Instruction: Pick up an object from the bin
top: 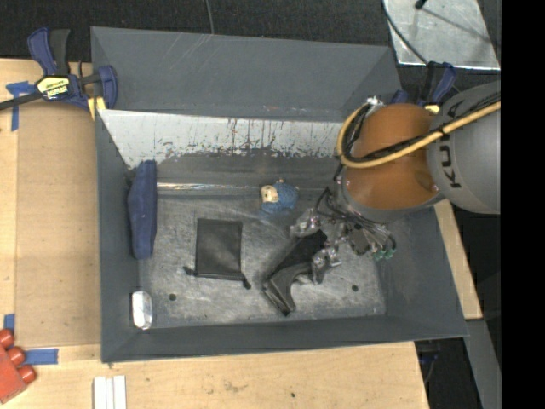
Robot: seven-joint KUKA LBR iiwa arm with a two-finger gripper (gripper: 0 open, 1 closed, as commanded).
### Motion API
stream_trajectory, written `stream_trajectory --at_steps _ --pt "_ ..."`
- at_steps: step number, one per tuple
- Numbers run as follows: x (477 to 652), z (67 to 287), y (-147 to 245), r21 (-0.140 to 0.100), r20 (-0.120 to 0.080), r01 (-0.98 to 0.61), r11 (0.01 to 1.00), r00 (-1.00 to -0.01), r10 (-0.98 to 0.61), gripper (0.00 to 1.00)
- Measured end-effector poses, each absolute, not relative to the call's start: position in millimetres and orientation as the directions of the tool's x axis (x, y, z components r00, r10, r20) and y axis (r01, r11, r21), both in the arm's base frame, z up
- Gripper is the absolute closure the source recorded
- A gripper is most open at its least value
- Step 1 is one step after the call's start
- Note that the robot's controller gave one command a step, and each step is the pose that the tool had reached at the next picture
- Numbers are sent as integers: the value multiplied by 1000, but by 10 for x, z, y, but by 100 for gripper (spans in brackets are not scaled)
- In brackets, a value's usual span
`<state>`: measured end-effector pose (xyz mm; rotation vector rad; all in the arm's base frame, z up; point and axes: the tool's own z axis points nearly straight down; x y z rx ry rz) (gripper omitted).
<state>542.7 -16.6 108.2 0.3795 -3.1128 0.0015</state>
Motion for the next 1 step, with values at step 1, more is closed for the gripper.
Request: stream_trajectory --at_steps 1 --pt "5392 2771 -215 -3 -6 -291 957 -957 -291 100"
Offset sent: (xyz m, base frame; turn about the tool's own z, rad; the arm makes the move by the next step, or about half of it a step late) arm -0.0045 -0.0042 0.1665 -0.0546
